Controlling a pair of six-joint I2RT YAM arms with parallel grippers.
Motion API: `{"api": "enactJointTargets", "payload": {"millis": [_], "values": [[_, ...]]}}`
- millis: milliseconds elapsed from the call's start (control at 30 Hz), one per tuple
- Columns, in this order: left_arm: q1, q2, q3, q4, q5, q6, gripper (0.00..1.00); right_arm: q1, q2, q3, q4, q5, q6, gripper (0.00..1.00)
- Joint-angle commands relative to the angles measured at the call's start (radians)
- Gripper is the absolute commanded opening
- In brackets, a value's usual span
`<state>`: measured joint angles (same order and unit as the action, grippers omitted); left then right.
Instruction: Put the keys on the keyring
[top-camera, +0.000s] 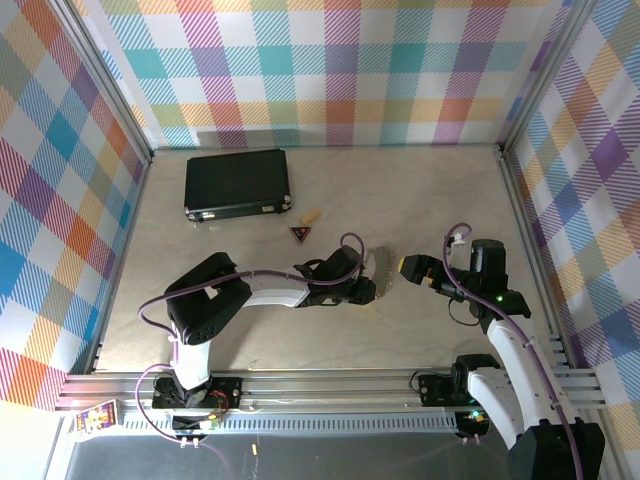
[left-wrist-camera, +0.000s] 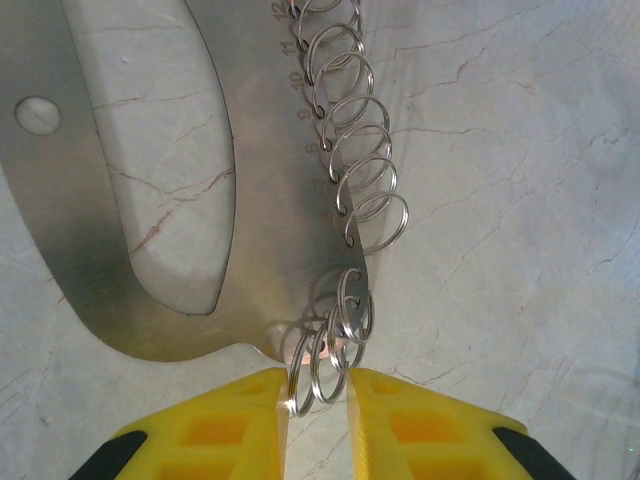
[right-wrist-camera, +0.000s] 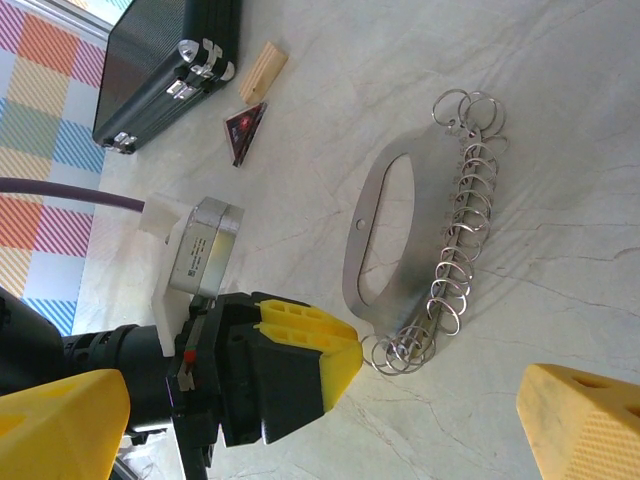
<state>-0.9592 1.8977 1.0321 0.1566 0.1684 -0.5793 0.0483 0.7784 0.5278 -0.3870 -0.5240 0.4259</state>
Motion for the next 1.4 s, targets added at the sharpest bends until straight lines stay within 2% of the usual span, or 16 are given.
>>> {"api": "enactJointTargets", "payload": {"millis": [0, 433, 900, 1033, 1167, 1367], "values": [[0.009, 0.024, 0.022, 0.017, 0.019, 0.016, 0.22, -0.008, 0.004, 0.013, 0.002, -0.030, -0.016, 0.99], [0.012, 0.046, 0.025, 0.031, 0.026, 0.016, 0.20, -0.014, -0.002, 0.017, -0.004, -0.032, -0.016, 0.99], [0.011, 0.054, 0.028, 0.044, 0.039, 0.011, 0.11, -0.019, -0.005, 0.017, -0.011, -0.036, -0.024, 0.99], [0.011, 0.050, 0.026, 0.047, 0.044, 0.008, 0.12, -0.021, -0.004, 0.015, -0.007, -0.037, -0.022, 0.99], [0.014, 0.044, 0.024, 0.049, 0.045, 0.008, 0.20, -0.023, -0.002, 0.020, -0.007, -0.040, -0.024, 0.99], [0.021, 0.040, 0.016, 0.061, 0.051, 0.005, 0.18, -0.022, -0.002, 0.021, -0.010, -0.038, -0.028, 0.99]]}}
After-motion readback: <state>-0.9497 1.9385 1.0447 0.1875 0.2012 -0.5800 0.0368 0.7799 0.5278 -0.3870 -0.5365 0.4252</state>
